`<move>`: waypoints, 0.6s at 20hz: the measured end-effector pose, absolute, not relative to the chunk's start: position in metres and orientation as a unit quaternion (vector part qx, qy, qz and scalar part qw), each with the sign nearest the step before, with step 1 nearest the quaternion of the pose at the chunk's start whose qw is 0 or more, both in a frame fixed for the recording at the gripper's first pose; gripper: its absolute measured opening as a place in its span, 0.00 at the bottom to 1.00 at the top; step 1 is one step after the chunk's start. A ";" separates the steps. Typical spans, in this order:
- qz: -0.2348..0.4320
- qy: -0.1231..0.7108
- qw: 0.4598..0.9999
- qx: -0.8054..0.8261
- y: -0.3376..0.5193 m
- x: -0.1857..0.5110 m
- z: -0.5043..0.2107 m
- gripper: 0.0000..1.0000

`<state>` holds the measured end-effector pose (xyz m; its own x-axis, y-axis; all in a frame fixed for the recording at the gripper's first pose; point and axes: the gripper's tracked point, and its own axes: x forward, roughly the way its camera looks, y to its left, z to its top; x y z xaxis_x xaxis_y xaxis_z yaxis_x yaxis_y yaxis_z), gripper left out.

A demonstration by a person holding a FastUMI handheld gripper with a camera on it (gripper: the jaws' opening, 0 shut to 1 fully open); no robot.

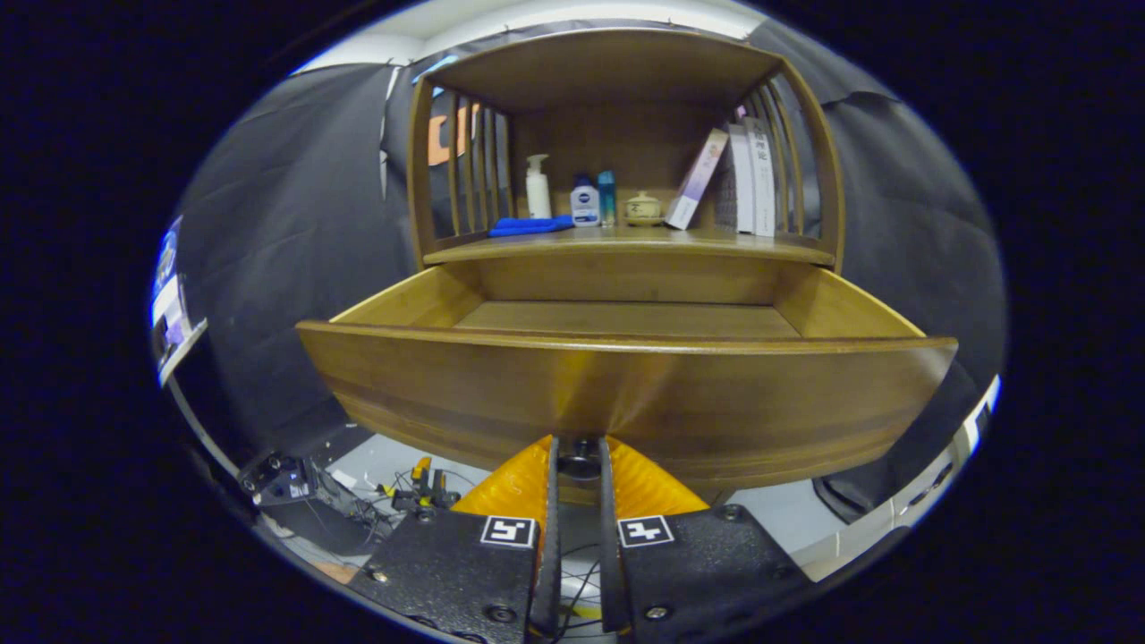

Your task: Pull open the drawer, take out the items inside it, and place them on the countertop above the cabinet.

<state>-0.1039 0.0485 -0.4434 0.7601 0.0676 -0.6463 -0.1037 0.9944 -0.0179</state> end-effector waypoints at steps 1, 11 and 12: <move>0.047 0.351 0.935 -0.030 0.048 -0.104 -0.443 0.21; 0.113 0.330 0.936 -0.036 0.065 -0.089 -0.355 0.56; 0.110 0.331 0.936 -0.041 0.065 -0.080 -0.350 0.59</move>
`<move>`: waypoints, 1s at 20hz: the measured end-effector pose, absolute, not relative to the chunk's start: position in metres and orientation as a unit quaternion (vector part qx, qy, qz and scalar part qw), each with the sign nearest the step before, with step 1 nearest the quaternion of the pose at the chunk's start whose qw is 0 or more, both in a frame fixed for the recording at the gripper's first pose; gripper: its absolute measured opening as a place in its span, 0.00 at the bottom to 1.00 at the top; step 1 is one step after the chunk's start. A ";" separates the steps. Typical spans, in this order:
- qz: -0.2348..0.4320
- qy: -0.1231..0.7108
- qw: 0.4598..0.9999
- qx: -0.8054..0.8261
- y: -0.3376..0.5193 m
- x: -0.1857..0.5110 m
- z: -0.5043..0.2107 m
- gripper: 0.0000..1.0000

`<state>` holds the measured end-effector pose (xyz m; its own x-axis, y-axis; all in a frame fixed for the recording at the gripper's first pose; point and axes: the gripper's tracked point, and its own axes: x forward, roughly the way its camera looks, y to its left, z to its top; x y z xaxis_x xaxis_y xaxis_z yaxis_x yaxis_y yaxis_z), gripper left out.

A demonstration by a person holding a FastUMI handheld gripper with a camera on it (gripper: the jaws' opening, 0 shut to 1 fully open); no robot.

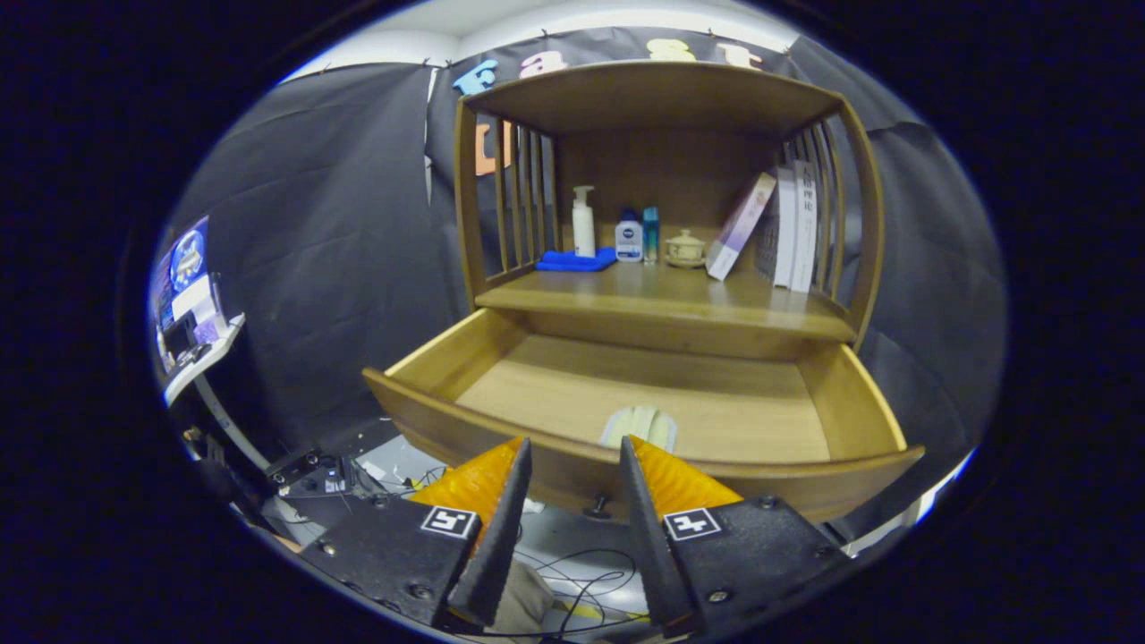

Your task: Pull open the drawer, take out the items inside it, and place them on the countertop above the cabinet.

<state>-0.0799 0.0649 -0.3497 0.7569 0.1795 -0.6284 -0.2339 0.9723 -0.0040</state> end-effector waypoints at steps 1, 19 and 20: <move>0.103 0.334 0.936 -0.050 0.062 -0.070 -0.347 0.62; 0.012 0.583 0.812 -0.014 0.019 -0.006 -0.449 0.60; 0.013 0.590 0.807 -0.014 0.019 -0.003 -0.454 0.58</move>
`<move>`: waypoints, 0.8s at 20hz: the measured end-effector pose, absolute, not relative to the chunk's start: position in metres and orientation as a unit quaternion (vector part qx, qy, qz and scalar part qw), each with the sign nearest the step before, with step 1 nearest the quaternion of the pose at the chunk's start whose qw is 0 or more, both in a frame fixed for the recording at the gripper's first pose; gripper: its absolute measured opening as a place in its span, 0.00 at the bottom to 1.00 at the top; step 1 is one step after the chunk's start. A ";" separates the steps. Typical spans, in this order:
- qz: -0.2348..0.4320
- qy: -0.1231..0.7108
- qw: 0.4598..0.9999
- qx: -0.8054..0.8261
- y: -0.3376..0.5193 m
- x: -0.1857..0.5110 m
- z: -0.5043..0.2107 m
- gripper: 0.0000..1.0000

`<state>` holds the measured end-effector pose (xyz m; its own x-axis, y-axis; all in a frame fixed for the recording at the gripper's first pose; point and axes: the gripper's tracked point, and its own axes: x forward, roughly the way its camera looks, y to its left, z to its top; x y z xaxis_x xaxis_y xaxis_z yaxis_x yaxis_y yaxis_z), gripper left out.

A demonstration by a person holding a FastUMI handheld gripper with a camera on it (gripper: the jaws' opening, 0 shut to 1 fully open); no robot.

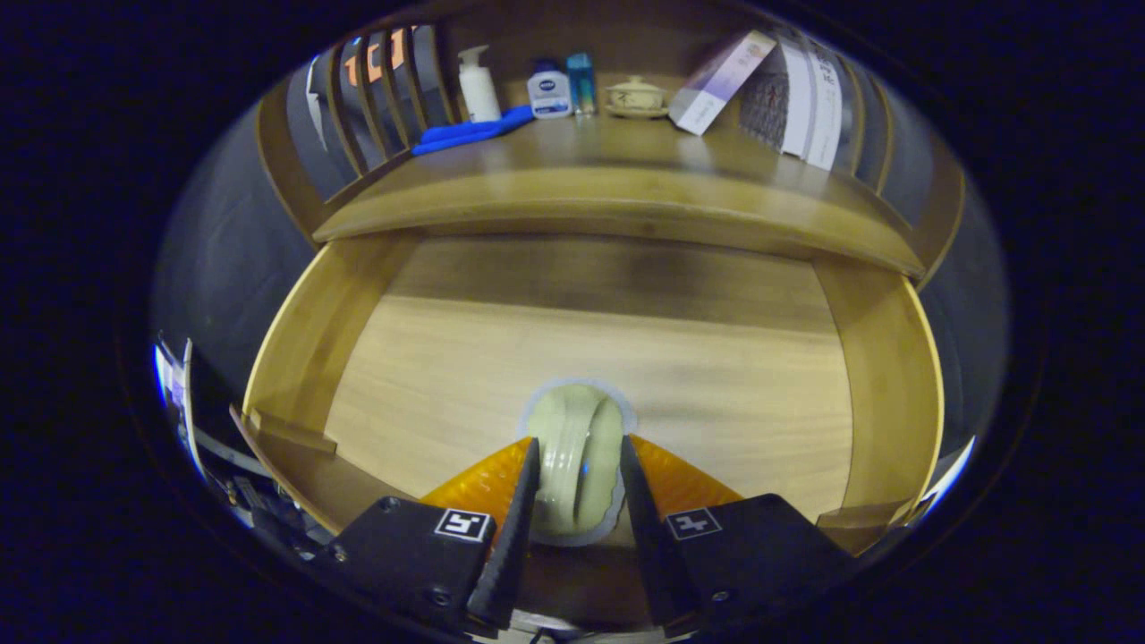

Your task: Pull open the drawer, take out the items inside it, and place them on the countertop above the cabinet.

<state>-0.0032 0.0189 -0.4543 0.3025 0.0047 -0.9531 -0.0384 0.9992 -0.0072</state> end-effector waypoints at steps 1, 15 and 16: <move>0.014 0.600 0.799 -0.017 0.020 -0.004 -0.459 0.56; 0.000 0.564 0.825 0.034 0.022 0.029 -0.407 0.20; 0.000 0.554 0.832 0.034 0.021 0.035 -0.394 0.20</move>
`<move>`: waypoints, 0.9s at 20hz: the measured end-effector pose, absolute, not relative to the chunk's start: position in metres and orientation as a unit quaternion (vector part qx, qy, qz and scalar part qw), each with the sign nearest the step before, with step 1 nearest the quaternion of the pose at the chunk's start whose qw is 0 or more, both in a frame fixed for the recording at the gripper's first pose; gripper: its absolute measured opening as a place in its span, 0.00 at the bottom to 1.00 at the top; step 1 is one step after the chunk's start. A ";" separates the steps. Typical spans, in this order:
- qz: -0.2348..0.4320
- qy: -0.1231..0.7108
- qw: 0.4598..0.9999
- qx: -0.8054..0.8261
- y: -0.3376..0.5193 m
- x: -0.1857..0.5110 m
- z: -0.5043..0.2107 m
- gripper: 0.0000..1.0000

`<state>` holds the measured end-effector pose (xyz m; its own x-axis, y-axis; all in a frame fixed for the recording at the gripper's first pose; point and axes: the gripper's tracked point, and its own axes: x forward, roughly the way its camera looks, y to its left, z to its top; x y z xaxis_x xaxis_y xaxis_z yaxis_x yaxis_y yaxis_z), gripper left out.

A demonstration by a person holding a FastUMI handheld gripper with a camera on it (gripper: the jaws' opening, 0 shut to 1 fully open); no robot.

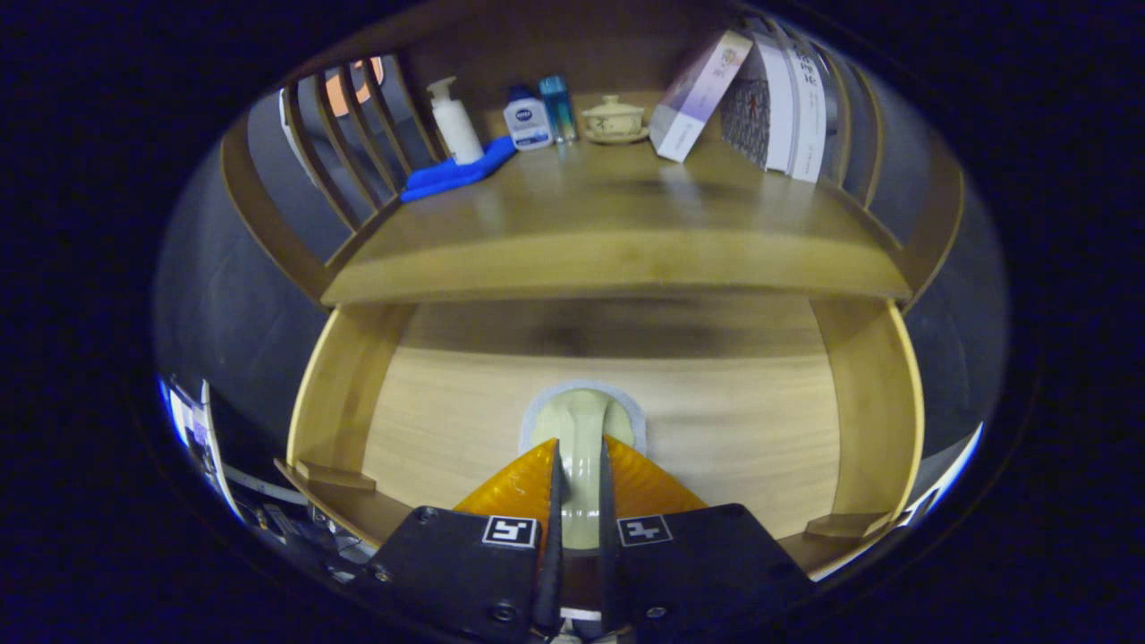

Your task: Pull open the drawer, take out the items inside it, and place them on the countertop above the cabinet.

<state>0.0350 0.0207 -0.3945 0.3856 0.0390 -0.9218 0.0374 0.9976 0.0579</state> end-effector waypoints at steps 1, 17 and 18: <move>0.003 0.544 0.838 0.035 0.021 0.041 -0.382 0.20; 0.004 0.499 0.867 0.006 0.028 0.173 -0.323 0.20; -0.001 0.503 0.865 0.003 0.028 0.179 -0.327 0.20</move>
